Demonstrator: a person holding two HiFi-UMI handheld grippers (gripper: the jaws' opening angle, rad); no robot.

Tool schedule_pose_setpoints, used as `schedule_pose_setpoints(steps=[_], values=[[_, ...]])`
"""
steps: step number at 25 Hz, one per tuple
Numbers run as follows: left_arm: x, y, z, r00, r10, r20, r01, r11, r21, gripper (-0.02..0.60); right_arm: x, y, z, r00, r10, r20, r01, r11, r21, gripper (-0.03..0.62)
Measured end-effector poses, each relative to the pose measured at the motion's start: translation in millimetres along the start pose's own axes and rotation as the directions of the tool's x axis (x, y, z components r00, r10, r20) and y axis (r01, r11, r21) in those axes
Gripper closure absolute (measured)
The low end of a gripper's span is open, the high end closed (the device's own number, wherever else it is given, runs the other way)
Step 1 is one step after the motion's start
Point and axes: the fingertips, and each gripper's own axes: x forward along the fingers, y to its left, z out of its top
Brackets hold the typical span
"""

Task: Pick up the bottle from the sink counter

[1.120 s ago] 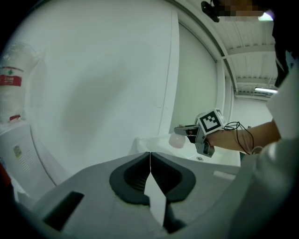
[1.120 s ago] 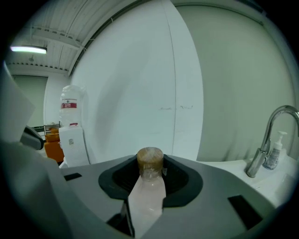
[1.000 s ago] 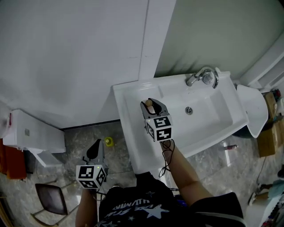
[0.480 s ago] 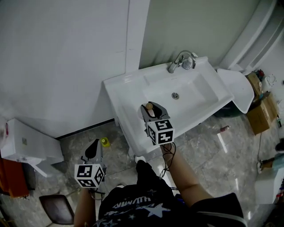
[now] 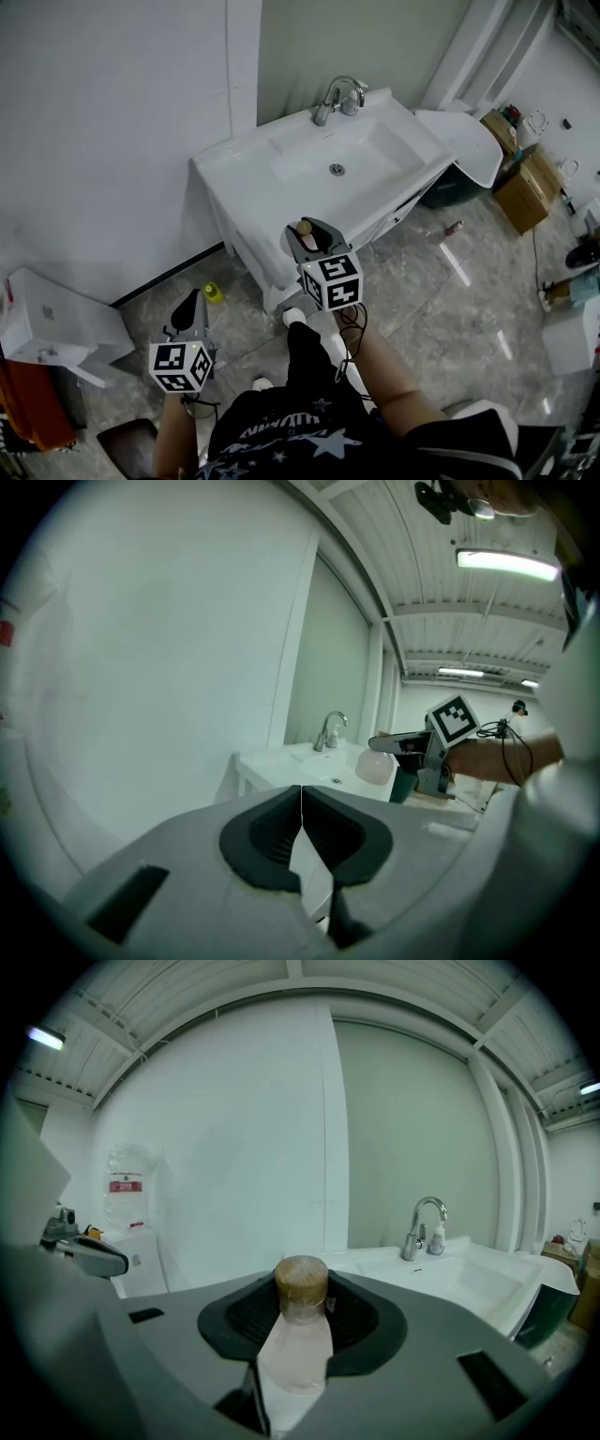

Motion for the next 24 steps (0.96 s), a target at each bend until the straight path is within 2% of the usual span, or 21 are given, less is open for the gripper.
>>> schedule_pose_setpoints(steps=[13,24], values=[[-56.4,-23.7,-17.8,0.995,-0.099,-0.011,0.099,0.995,0.033,0.561,-84.3,33.8,-22.7,0.996,-0.086,-0.007,0.087,0.995,0.041,0.454],[-51.4,-32.9,-25.4,0.989,-0.144,-0.017,0.145,0.989,0.035,0.561,-105.1,37.0,-43.3,0.993,-0.115,-0.037,0.116,0.992,0.053,0.454]])
